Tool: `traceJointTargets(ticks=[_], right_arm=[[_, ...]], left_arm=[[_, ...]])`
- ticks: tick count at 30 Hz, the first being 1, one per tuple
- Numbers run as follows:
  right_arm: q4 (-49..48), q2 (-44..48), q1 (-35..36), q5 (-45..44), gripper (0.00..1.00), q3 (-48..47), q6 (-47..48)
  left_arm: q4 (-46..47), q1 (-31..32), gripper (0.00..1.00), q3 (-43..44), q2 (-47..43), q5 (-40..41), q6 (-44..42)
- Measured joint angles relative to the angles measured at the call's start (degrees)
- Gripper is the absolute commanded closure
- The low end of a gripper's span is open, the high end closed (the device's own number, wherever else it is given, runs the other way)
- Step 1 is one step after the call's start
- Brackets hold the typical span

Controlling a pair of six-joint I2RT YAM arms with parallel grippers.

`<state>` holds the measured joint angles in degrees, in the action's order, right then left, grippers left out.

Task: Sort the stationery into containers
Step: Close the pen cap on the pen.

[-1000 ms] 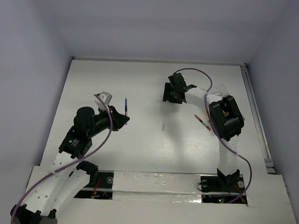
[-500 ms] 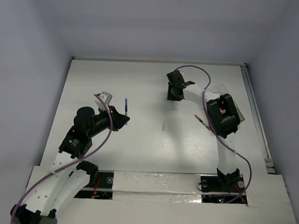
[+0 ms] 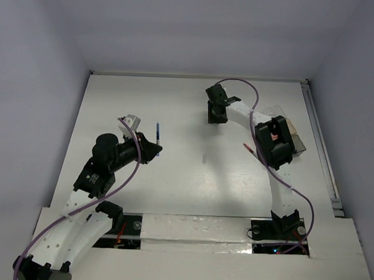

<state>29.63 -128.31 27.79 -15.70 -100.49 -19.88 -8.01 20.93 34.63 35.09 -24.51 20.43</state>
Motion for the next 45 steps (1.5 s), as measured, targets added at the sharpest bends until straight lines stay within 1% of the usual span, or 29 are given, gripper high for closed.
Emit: traceJointTargets(ticks=[4, 5, 7, 11, 12, 17, 19, 20, 22, 24, 26, 28, 31, 34, 37, 40, 43, 45], right_arm=[[1.53, -1.29, 0.0, -0.35, 0.65, -2.36, 1.29], [1.9, -1.73, 0.0, -0.5, 0.68, -3.13, 1.55], [2.32, -2.54, 0.0, -0.66, 0.72, -4.44, 1.99], [3.02, -3.19, 0.0, -0.68, 0.89, -5.66, 2.32], [3.08, -3.19, 0.0, -0.72, 1.0, -5.66, 2.38], [1.97, -2.45, 0.0, -0.76, 1.0, -4.35, 2.12], [-0.31, -0.83, -0.02, -0.7, 1.0, -1.53, 2.05], [-2.01, 0.96, -0.02, -0.55, 1.0, 1.55, 1.9], [-3.93, 5.4, -0.09, 0.31, 1.0, 7.8, 1.64], [-7.26, 11.91, -0.09, 2.03, 1.0, 15.72, 0.85], [-10.69, 19.08, -0.11, 3.96, 1.0, 21.31, -0.46], [-15.28, 26.47, 0.2, 6.1, 1.0, 25.4, -2.36], [-25.57, 36.33, 2.01, 9.44, 1.0, 30.32, -5.77], [-35.08, 41.64, 6.16, 11.26, 1.0, 33.66, -9.42], [-43.74, 42.64, 11.65, 12.17, 1.0, 35.47, -12.66], [-50.34, 41.83, 16.92, 11.93, 1.0, 36.28, -14.91], [-55.93, 40.37, 19.67, 11.93, 1.0, 36.24, -16.28], [-58.51, 39.26, 20.26, 11.96, 1.0, 36.04, -17.09]], left_arm=[[-0.02, -0.02, 1.0, 0.0, 0.0, 0.0, 0.0], [0.0, -0.02, 1.0, 0.0, 0.0, 0.0, 0.0], [0.0, -0.02, 1.0, 0.0, 0.0, 0.0, 0.0], [0.0, -0.02, 1.0, 0.0, 0.0, 0.0, 0.0], [0.0, 0.0, 1.0, 0.0, 0.0, 0.0, 0.0], [0.0, 0.0, 1.0, 0.0, -0.02, 0.0, 0.0], [0.0, -0.02, 1.0, 0.0, -0.02, 0.0, 0.0], [0.0, -0.02, 1.0, 0.0, 0.0, 0.0, 0.0], [0.0, 0.0, 1.0, 0.0, 0.07, -0.04, 0.0], [0.02, -0.02, 1.0, 0.0, 0.24, -0.07, 0.0], [0.02, 0.0, 1.0, 0.0, 0.76, -0.13, 0.0], [0.02, -0.02, 1.0, 0.0, 1.33, -0.37, 0.02], [0.04, -0.02, 1.0, 0.0, 2.49, -0.92, 0.02], [0.09, 0.0, 1.0, 0.0, 3.45, -2.08, 0.02], [0.68, 0.0, 1.0, -0.02, 4.24, -4.31, 0.13], [1.57, 0.0, 1.0, -0.02, 5.03, -5.92, 0.17], [1.84, 0.0, 1.0, -0.02, 5.35, -6.73, 0.2], [1.95, 0.0, 1.0, -0.02, 5.27, -6.86, 0.22]])
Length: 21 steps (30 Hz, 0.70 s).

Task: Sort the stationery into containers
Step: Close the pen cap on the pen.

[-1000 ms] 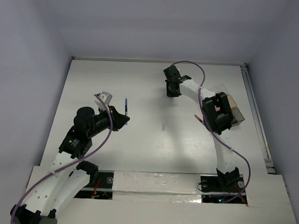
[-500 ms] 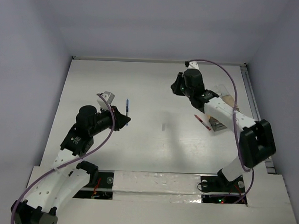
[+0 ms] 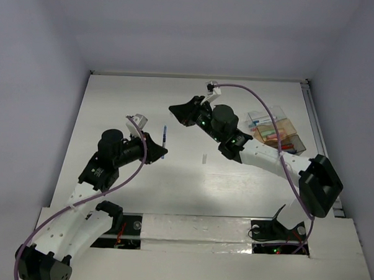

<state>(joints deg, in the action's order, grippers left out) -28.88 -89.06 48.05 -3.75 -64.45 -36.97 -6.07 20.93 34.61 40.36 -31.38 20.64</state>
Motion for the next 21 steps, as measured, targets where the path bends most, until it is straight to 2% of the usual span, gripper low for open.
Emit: traceJointTargets(ticks=[21], right_arm=[[-6.27, -2.97, 1.57, 1.4, 1.0, 0.0, -3.63]], left_arm=[[0.28, 0.0, 1.0, -0.02, -0.02, 0.0, 0.04]])
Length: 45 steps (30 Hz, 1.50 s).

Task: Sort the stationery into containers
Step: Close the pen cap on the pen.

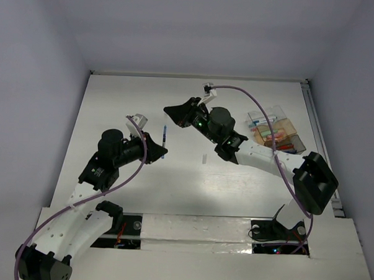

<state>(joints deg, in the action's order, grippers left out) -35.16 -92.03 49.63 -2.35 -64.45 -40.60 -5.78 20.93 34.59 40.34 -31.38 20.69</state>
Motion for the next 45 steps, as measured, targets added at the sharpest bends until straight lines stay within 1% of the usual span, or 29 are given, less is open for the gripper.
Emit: traceJointTargets(ticks=[27, 34, 45], right_arm=[[-0.46, 0.04, 1.07, -0.22, 1.0, 1.66, -0.11], [-2.58, 1.05, 1.07, -0.5, 1.0, 3.56, -0.11], [-2.82, 1.57, 1.07, -0.68, 1.0, 4.22, 0.11]], left_arm=[[-0.02, 0.0, 1.0, 0.02, 0.04, 0.61, 0.0], [-0.02, 0.0, 1.0, 0.02, 0.04, 0.61, -0.02], [-0.02, 0.0, 1.0, 0.02, 0.04, 0.59, 0.0]])
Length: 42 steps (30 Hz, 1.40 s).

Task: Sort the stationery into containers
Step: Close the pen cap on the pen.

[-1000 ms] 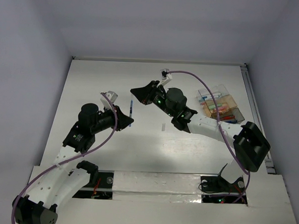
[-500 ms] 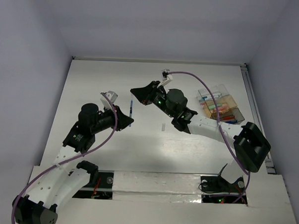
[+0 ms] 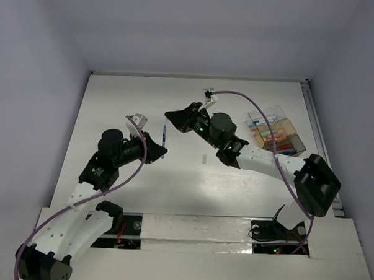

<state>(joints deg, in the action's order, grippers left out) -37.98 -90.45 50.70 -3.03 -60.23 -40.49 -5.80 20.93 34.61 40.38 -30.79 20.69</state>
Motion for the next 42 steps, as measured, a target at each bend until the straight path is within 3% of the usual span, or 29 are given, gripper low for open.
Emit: traceJointTargets(ticks=[42], right_arm=[[0.22, -0.13, 1.16, 0.24, 1.0, 0.44, 0.33]], left_arm=[[-0.66, -0.04, 1.0, -0.02, -0.13, 0.94, -0.02]])
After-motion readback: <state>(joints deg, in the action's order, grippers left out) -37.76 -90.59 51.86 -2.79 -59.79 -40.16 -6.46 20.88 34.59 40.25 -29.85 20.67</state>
